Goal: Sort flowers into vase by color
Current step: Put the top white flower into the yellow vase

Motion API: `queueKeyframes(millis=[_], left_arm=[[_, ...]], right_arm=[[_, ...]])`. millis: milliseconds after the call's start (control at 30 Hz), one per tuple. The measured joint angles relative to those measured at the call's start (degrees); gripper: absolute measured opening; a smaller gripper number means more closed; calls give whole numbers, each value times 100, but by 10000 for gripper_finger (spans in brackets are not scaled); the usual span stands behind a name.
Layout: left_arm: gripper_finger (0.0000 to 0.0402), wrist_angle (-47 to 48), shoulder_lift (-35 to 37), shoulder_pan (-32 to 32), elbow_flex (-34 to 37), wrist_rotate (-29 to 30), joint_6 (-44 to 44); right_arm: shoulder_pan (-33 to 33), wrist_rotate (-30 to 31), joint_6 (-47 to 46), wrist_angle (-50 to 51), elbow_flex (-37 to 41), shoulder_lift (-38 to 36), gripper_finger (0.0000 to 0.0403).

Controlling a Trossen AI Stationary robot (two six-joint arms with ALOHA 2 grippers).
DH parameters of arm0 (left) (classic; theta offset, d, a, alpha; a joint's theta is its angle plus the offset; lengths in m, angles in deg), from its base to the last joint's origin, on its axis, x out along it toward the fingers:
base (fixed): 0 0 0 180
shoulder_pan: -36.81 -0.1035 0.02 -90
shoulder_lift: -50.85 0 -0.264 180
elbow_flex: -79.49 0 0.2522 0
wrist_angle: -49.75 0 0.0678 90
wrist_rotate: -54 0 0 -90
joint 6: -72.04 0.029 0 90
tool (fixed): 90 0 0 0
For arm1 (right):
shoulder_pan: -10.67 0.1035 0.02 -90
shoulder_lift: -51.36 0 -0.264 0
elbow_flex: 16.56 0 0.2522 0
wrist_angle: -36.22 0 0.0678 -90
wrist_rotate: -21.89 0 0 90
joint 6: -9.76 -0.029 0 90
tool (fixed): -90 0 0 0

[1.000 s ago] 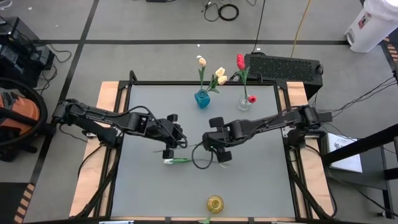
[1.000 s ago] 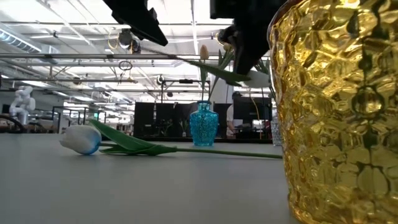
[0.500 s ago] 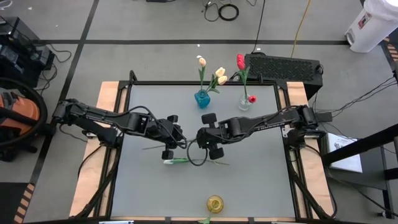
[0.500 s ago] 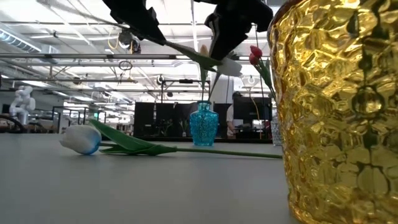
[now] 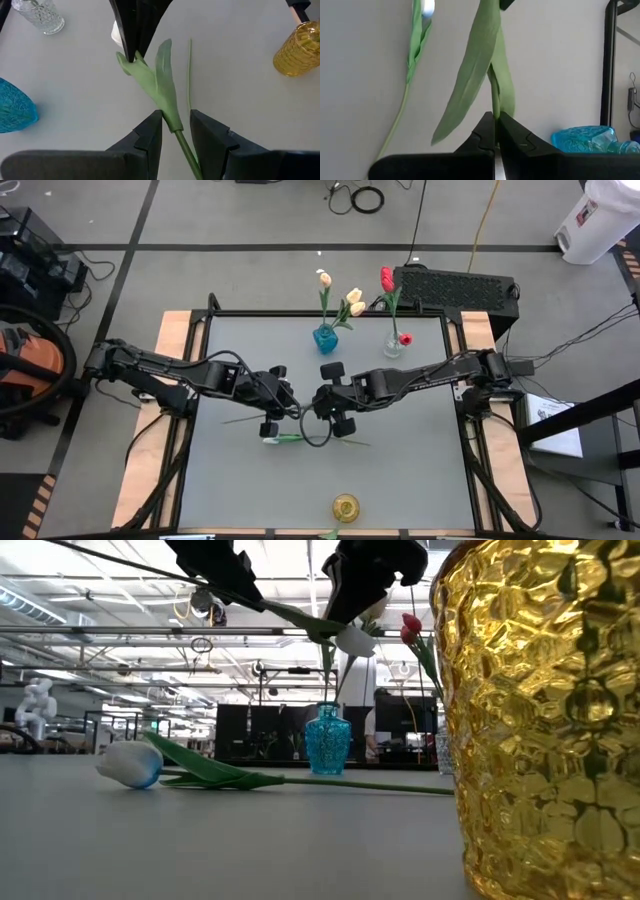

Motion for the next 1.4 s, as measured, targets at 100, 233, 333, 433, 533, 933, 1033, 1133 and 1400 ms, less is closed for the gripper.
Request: queueKeyframes(millis=[100,233,333,433,533,933,1033,1133,1400], left_arm=[[107,2,0,0,0,10,0],[107,1,0,0,0,20,7],[106,2,0,0,0,25,-8],[93,2,0,0,0,43,-136],[63,3,-2,0,0,55,-137],[11,168,-2,0,0,75,-143],[10,179,-2,0,0,96,-144],[10,190,-2,0,0,151,-142],[10,225,-7,0,0,329,-140]], right_arm=[[0,-3,-2,-60,0,0,0],[-1,-4,0,-137,0,0,0],[-1,-7,0,-140,0,0,0],[0,-7,0,-147,0,0,0],[0,-20,-9,-145,2,0,0],[42,-20,-20,-166,2,0,0],[40,-10,-38,-177,2,0,0],[37,2,-44,-176,2,0,2],[43,10,-217,-184,2,-2,50]])
